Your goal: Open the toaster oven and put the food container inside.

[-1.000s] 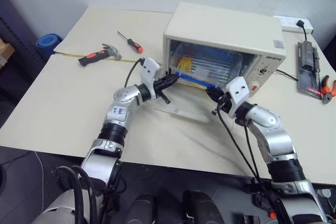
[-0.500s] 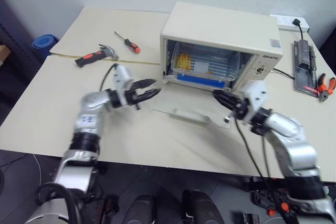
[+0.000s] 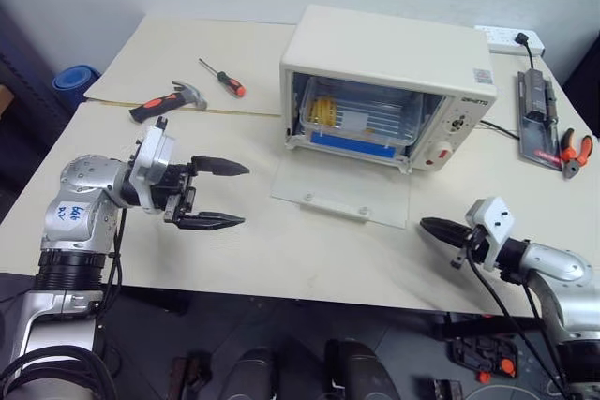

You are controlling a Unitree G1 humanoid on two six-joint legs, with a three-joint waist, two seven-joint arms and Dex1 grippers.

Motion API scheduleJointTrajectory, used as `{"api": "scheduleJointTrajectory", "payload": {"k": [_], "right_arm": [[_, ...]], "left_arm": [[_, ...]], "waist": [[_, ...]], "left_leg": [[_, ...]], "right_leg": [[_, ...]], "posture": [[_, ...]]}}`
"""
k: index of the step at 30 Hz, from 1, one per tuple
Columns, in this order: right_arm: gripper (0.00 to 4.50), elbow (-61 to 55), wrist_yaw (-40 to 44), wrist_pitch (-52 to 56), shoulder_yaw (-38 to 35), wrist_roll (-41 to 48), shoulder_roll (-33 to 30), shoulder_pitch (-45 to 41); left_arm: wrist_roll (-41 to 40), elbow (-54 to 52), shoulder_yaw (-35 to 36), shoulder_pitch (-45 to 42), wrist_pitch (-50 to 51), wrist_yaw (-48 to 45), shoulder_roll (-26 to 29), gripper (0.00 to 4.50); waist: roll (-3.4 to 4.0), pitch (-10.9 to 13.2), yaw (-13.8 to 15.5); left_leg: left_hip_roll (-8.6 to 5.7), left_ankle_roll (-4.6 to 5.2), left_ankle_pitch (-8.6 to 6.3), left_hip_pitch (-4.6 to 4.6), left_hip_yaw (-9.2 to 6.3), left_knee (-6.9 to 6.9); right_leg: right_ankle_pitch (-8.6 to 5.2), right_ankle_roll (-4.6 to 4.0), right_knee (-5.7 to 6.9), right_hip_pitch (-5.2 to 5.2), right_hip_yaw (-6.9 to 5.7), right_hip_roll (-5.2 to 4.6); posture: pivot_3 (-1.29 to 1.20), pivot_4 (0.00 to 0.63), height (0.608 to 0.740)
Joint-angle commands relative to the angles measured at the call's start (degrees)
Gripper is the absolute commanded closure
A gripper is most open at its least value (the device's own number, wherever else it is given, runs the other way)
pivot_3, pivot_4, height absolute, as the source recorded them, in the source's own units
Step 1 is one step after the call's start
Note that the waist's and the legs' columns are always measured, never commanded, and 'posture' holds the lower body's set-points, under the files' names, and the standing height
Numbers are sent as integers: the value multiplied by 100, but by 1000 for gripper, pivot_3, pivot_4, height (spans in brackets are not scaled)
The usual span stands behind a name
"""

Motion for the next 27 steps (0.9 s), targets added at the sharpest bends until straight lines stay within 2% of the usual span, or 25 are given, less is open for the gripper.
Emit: {"api": "scheduleJointTrajectory", "payload": {"k": [1, 9, 13, 16, 21, 27], "right_arm": [[4334, -90, 216, -359, -37, 297, 249, -191], [4334, -1013, -198, -67, -497, 1265, 748, -525], [4334, -1648, -643, 777, -777, 2002, 667, -671], [3718, -1998, -355, 719, -704, 1788, 355, -381], [1986, -1996, 623, -60, -467, 1055, -226, 565], [20, -1436, 1060, -990, -447, 719, -174, 971]], "left_arm": [[-221, -46, 404, -11, 202, 553, -121, 30], [65, 27, 784, 661, -428, 881, -159, 30], [508, 360, 876, 1018, -1067, 1184, -71, 30], [989, 563, 873, 1190, -1856, 1540, -78, 0], [1114, 136, 873, 1809, -1965, 1737, -16, 0], [1111, -390, 918, 2357, -1927, 2020, -14, 0]], "waist": [[-1, 0, 13], [2, 1, 22], [4, 1, 23], [4, 1, 60], [4, 1, 75], [4, 1, 28]], "left_leg": [[0, 0, 0, -1, 0, 1], [-1, -2, -1, -2, 0, 0], [-1, -3, -2, -2, -1, -1], [-1, -2, -4, -3, -3, -8], [-3, 20, -22, -4, 2, -10], [-2, 26, -27, -2, 8, 1]], "right_leg": [[0, 0, 1, -1, -1, 0], [0, 0, 0, -4, 0, -1], [0, 0, -2, -5, 0, -3], [0, 0, -9, -4, -2, -5], [0, 0, -14, -1, 2, -8], [0, 0, -19, 6, 5, -10]], "posture": [[0, 150, 740], [0, 150, 740], [0, 150, 740], [0, 150, 740], [0, 150, 740], [0, 150, 740]]}}
